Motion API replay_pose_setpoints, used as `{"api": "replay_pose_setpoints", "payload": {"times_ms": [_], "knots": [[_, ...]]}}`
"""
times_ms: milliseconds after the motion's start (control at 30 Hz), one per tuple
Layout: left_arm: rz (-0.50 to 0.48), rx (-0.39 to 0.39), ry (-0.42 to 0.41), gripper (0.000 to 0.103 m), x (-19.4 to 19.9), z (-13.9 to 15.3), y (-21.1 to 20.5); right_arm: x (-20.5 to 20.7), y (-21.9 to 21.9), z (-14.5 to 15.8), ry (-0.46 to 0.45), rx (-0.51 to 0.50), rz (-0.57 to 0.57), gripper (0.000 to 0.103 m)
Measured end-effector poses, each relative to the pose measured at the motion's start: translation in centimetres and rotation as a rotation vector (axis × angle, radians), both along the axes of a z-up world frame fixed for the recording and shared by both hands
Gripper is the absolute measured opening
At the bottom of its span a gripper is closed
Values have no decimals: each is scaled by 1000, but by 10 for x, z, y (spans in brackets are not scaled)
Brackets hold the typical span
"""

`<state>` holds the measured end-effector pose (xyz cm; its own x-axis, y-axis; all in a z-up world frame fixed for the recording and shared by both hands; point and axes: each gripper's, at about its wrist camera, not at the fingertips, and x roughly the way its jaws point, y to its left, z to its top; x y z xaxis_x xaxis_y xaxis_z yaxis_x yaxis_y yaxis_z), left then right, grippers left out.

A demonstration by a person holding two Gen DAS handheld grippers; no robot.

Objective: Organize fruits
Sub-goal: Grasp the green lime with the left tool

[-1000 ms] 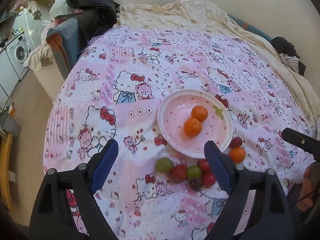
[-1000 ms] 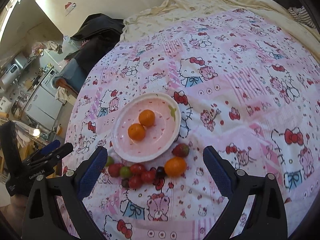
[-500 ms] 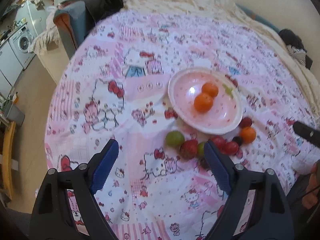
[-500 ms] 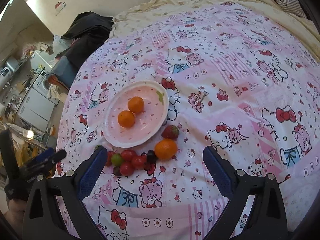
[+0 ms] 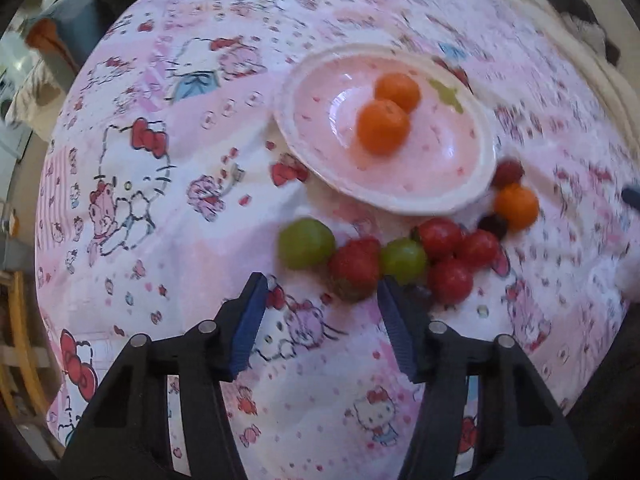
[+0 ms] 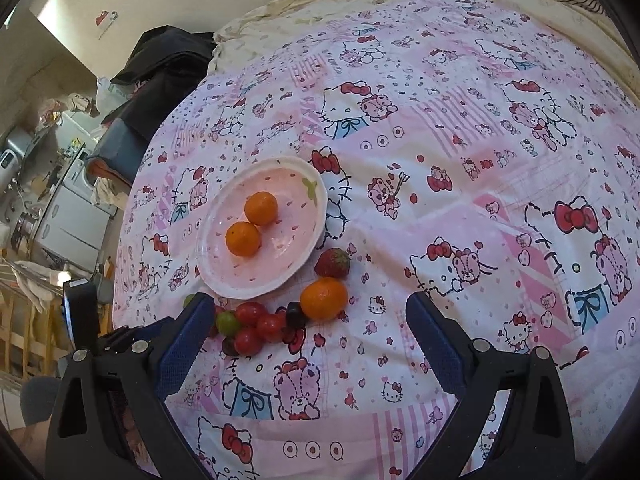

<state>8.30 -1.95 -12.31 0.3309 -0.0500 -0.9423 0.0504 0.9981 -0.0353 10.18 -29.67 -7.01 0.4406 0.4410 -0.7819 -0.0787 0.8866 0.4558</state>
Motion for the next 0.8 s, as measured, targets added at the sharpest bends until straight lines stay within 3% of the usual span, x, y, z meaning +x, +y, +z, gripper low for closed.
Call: {"api": "replay_pose_setpoints", "payload": {"times_ms": [167, 300, 567, 700, 800], "knots": [[121, -90, 14, 53, 15, 2, 29, 3, -6, -1, 11, 31, -16, 98], [195, -154, 64, 45, 27, -9, 35, 6, -5, 0, 13, 47, -16, 98], [254, -152, 151, 38, 37, -25, 25, 7, -6, -4, 20, 28, -28, 98], [264, -150, 156, 26, 38, -23, 26, 8, -9, -4, 20, 24, -41, 98], [265, -175, 154, 25, 38, -21, 30, 8, -9, -5, 21, 24, -44, 98]]}}
